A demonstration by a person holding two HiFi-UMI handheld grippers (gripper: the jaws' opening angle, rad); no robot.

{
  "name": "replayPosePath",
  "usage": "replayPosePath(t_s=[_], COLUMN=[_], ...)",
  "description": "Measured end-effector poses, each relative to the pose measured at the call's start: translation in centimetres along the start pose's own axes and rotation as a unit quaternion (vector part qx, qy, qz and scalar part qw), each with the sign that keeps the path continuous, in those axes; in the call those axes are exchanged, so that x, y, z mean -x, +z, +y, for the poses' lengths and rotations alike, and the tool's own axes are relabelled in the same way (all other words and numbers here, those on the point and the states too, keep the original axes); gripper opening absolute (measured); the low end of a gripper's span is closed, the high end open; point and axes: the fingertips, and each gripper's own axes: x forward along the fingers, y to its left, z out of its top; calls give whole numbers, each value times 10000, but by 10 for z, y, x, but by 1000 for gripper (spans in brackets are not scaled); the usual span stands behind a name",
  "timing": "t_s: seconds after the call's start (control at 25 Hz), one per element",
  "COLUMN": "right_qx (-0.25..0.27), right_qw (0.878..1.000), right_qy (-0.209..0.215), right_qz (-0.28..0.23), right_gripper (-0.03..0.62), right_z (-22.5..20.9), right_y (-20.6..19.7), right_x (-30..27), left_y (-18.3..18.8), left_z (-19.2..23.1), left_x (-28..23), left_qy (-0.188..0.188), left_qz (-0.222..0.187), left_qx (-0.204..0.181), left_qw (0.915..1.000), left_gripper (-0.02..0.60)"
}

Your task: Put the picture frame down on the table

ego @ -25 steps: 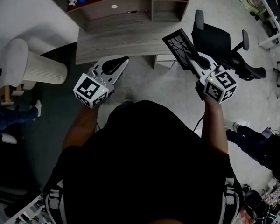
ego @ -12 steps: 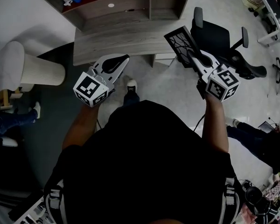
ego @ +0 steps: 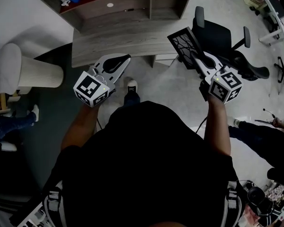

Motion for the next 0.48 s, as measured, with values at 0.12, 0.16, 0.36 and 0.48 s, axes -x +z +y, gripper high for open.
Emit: replayPosePath(t_s=[0.12, 0.16, 0.36, 0.48], right_qx=[-18, -21, -61, -83], right_qw=[10000, 10000, 9999, 9999], right_qy=[-31, -34, -74, -121], right_qz=[-21, -12, 42, 33], right_gripper=[17, 17, 17, 17], right_z=[-1, -1, -5, -10], right_y=[-1, -1, -5, -4], right_x=[0, -1, -6, -12], left_y=[-2, -2, -4, -7], left_z=[0, 1, 7, 14], left_x=[-3, -4, -10, -13], left_qy=[-61, -72, -152, -195], left_qz=[9, 5, -12, 16], left_qx=[-26, -27, -29, -21], left_qw=[10000, 10000, 9999, 9998], left_gripper=[18, 18, 18, 18])
